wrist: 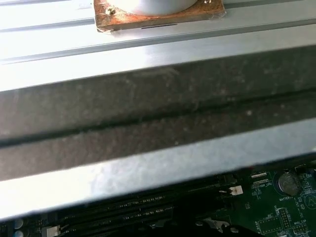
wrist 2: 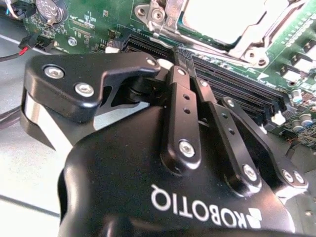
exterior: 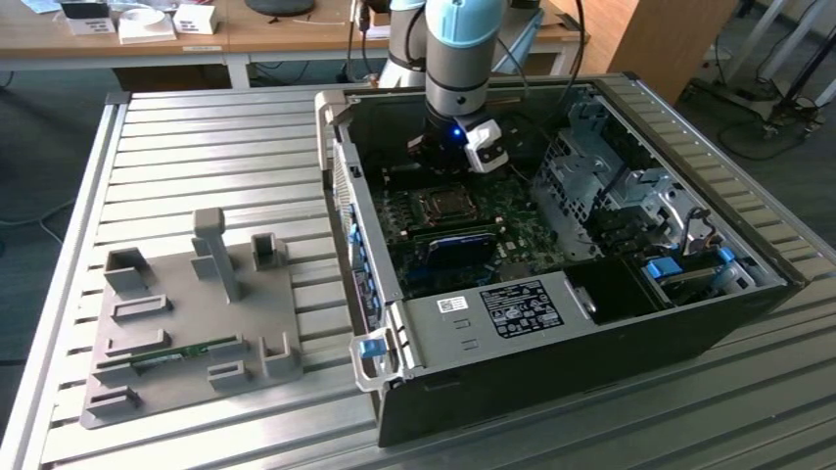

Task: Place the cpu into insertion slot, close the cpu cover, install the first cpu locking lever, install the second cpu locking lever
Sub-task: 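Install the first cpu locking lever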

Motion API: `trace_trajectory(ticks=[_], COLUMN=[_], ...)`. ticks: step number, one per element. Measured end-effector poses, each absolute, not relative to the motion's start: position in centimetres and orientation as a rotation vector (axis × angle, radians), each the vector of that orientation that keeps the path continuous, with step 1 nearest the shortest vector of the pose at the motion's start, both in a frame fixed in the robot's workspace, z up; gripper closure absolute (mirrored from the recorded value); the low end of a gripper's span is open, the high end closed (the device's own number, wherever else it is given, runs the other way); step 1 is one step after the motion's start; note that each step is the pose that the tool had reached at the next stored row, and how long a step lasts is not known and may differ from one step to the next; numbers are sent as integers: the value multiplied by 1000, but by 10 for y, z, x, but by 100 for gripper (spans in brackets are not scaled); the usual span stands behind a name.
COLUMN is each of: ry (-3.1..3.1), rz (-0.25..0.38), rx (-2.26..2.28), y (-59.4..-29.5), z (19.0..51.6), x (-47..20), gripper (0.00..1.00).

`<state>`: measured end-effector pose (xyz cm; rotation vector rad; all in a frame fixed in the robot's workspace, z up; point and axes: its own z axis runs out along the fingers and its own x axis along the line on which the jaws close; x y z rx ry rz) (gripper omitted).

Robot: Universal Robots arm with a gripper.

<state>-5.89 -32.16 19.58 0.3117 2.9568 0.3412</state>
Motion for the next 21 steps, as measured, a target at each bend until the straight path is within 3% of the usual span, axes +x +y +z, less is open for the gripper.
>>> trace_trajectory(ticks=[21], ry=[2956], rz=[341], rx=[315], y=[-325], z=[196], x=[-59], gripper=[89])
